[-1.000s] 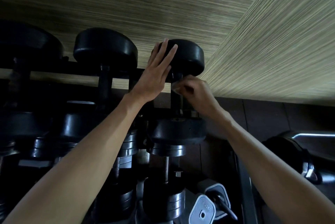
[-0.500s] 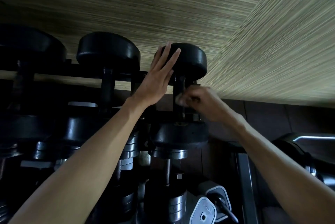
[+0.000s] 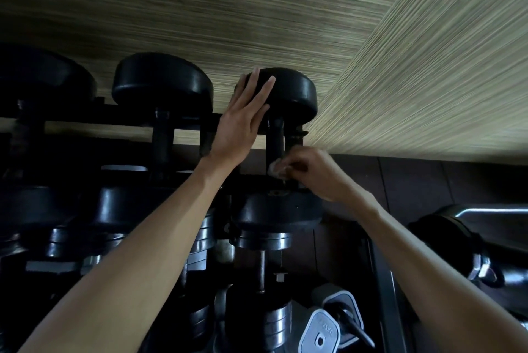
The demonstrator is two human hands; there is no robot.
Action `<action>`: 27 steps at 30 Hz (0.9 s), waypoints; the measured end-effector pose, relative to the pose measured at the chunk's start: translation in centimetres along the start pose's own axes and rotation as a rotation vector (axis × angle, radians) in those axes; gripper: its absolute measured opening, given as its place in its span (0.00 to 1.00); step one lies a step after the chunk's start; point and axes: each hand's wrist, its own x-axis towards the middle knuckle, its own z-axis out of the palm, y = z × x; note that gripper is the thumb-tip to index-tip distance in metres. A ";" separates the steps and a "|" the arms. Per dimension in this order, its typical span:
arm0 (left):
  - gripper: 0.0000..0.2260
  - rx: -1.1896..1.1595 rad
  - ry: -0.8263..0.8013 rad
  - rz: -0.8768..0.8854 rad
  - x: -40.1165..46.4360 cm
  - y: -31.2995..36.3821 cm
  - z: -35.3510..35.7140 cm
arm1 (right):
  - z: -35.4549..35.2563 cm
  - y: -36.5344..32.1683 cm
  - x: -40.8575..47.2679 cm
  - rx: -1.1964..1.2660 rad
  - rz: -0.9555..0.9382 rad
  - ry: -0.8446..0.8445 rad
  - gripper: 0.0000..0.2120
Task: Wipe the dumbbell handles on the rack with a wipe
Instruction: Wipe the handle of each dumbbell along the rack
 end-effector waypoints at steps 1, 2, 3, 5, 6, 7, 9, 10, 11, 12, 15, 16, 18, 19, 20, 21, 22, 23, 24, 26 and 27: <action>0.20 0.011 0.029 0.002 0.0 0.0 0.1 | -0.1 0.0 -0.3 -0.009 -0.002 -0.042 0.07; 0.20 0.021 0.051 0.005 0.0 0.1 0.2 | -0.2 0.0 -0.3 -0.013 -0.007 -0.034 0.07; 0.19 0.029 0.067 0.007 0.0 0.2 0.2 | -0.3 -0.1 0.1 -0.013 -0.015 0.027 0.07; 0.19 0.034 0.081 0.004 0.0 0.2 0.3 | -0.6 -0.1 1.5 0.004 -0.014 0.217 0.06; 0.19 0.032 0.079 0.000 -0.1 0.2 0.3 | -0.7 -0.1 2.0 0.021 -0.004 0.291 0.06; 0.19 0.028 0.075 -0.004 -0.1 0.2 0.3 | -0.7 -0.1 2.4 0.030 0.005 0.318 0.05; 0.19 0.019 0.071 0.001 0.0 0.1 0.3 | -0.4 -0.1 1.9 0.029 0.006 0.222 0.05; 0.19 0.015 0.074 0.007 0.1 0.0 0.3 | -0.2 -0.2 1.2 0.030 0.009 0.122 0.05; 0.19 0.012 0.078 0.014 0.1 -0.1 0.4 | -0.1 -0.3 0.6 0.031 0.016 0.010 0.06; 0.19 0.010 0.079 0.020 0.1 -0.2 0.4 | -0.1 -0.4 0.2 0.030 0.018 -0.090 0.07; 0.19 -0.003 0.078 0.015 0.2 -0.2 0.6 | -0.5 -0.5 1.1 -0.002 -0.024 -0.003 0.06; 0.19 -0.006 0.071 0.006 0.1 -0.3 0.7 | -0.7 -0.4 2.0 -0.013 -0.020 0.117 0.06; 0.20 -0.013 0.044 -0.011 -0.1 -0.3 0.4 | -1.0 -0.5 3.4 -0.017 0.026 0.269 0.06; 0.21 -0.021 0.016 -0.018 -0.1 -0.3 0.2 | -1.0 -0.5 3.5 -0.019 0.027 0.256 0.06; 0.21 -0.031 -0.024 -0.021 -0.1 -0.2 -0.1 | -1.0 -0.6 3.3 -0.030 0.011 0.194 0.06; 0.22 -0.039 -0.068 -0.021 -0.1 0.0 -0.4 | -1.0 -0.7 2.6 -0.043 -0.007 0.111 0.06; 0.24 -0.044 -0.110 -0.024 -0.2 0.2 -0.7 | -0.9 -0.7 1.8 -0.061 -0.011 0.020 0.06; 0.25 -0.044 -0.145 -0.034 -0.5 0.5 -1.0 | -0.8 -0.6 1.1 -0.069 0.002 -0.061 0.06; 0.27 -0.032 -0.164 -0.047 -1.1 0.9 -1.2 | -0.7 -0.5 0.5 -0.051 0.034 -0.098 0.07; 0.26 0.011 -0.131 -0.048 -3.0 1.8 -1.4 | -0.4 -0.3 -0.2 0.093 0.120 0.009 0.06; 0.24 0.002 -0.113 -0.040 -4.1 2.1 -1.4 | -0.3 -0.4 -0.2 0.189 0.158 0.117 0.06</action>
